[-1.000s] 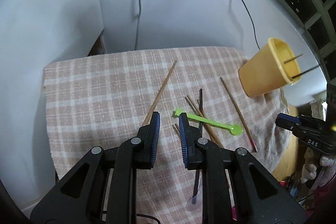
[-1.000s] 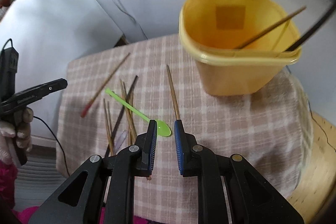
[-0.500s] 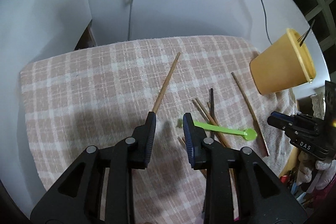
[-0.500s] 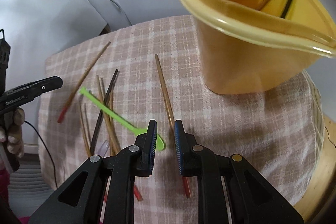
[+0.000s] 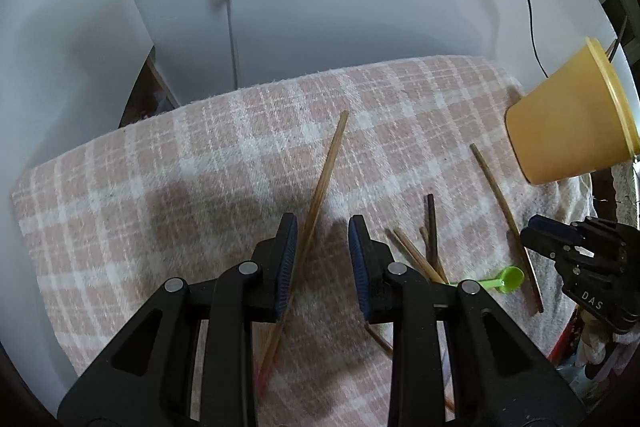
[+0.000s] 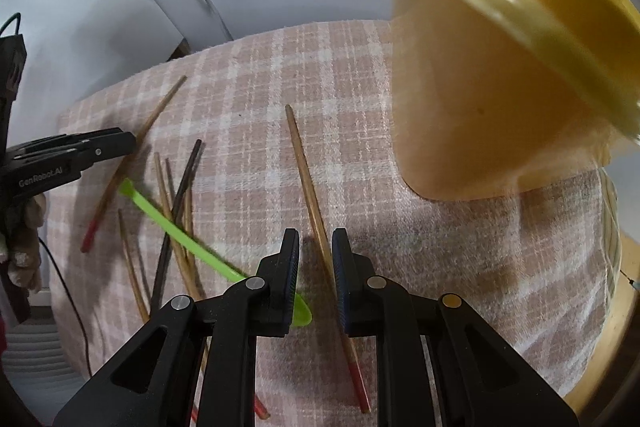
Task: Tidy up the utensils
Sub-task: 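Grasp a red-tipped wooden chopstick with the right tool while the left tool grasps another wooden chopstick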
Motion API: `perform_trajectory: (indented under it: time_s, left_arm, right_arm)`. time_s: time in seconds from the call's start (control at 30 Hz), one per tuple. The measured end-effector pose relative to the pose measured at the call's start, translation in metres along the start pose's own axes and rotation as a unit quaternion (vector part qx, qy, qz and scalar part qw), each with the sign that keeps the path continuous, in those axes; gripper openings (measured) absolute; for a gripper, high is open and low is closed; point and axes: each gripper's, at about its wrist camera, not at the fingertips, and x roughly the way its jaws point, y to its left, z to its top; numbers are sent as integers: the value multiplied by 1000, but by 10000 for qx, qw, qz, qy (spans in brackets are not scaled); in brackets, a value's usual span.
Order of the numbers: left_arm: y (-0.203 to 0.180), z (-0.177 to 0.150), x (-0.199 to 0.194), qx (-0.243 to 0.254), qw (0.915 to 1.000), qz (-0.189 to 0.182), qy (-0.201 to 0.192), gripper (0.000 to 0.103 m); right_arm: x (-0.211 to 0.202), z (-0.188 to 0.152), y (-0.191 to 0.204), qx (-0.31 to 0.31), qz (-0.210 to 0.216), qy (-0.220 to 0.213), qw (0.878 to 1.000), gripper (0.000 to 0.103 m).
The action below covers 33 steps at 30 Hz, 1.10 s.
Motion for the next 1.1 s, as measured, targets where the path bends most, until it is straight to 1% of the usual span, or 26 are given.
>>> perform_trajectory:
  time_s: [0.17,0.27,0.4,0.47,0.53,0.8,1.1]
  left_arm:
    - [2,2,9,-3,10000,-16,54,26]
    - [1,5,14,47,9999,18,96,25]
    - [1,8,17,81,9999,67,86,20]
    - [0,10,19,106,9998,119,80,12]
    - [2,11,19,90,9999,125,67,8]
    - [11,9,18,53,9999,100,7,7]
    - [12,-3,10,-6,10000,81,29,5]
  right_arm:
    - [5,6,0,-39,-157,-38,9999,15]
    - [7,10,1,-26,-160,-46,9999,15]
    - [7,9,5,-134,-246,-40,9996,15]
    - [7,9,12,-215,-322,-39,9992,15]
    - [11,9,19,-273,-395,-51,9988,15]
    - [23,-2,37,-536,-562,-3,9970,15]
    - [32,4,47,-845,-688,25,9940,13]
